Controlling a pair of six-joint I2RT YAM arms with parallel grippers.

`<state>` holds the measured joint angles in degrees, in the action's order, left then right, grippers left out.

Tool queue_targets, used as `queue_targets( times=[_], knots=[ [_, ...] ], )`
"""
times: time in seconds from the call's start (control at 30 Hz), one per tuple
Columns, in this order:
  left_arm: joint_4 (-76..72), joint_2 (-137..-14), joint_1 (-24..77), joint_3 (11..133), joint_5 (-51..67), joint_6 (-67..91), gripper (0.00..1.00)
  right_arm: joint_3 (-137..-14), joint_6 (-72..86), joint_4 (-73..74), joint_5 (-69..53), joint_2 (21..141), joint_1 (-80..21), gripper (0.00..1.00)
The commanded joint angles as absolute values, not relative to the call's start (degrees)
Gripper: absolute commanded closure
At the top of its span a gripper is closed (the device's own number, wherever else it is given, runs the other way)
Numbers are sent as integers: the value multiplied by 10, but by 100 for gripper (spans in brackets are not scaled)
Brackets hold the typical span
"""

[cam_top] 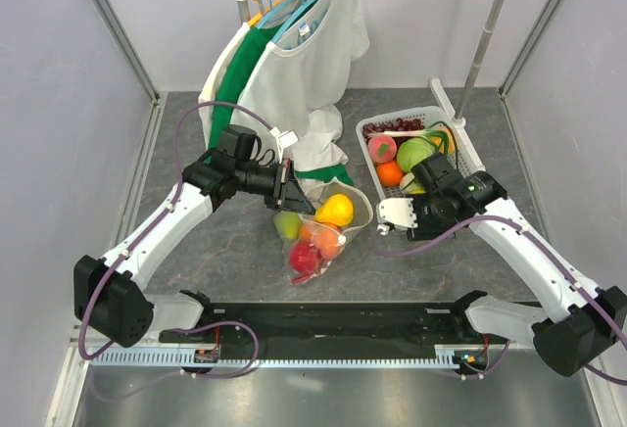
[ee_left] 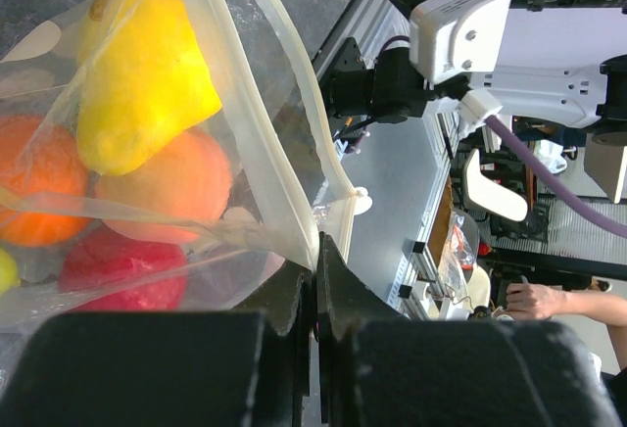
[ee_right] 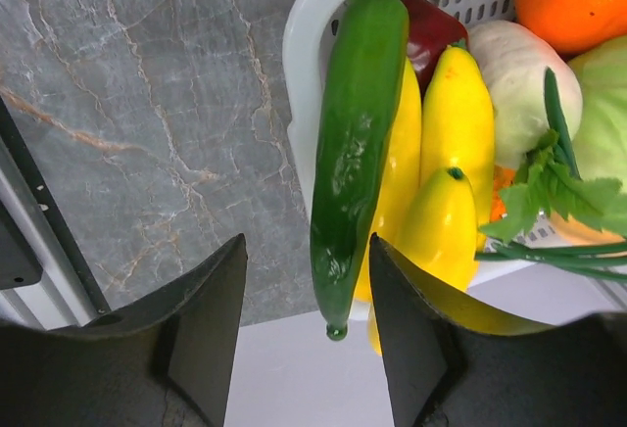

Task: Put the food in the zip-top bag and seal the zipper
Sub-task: Pick up the fake vegetable from the bin.

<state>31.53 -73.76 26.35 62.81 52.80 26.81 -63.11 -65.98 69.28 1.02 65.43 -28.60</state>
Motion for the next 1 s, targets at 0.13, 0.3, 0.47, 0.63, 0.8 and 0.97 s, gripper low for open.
queue_targets(
  times=[0.13,0.3,0.47,0.63,0.8,0.97],
  knots=[
    [293,-727,260,634,551,281,98,-593,-693,630,33,660,-296,41],
    [293,-728,260,631,554,282,98,-570,-713,597,52,655,-296,44],
    [293,-729,260,632,554,282,98,-554,-718,565,67,657,-296,58],
    [293,-724,259,628,551,280,98,-573,-704,578,62,650,-295,72],
    [294,-724,259,626,549,279,98,-578,-699,596,53,619,-296,95],
    [295,-724,259,627,549,279,98,-626,-672,628,46,602,-296,100]
  ],
)
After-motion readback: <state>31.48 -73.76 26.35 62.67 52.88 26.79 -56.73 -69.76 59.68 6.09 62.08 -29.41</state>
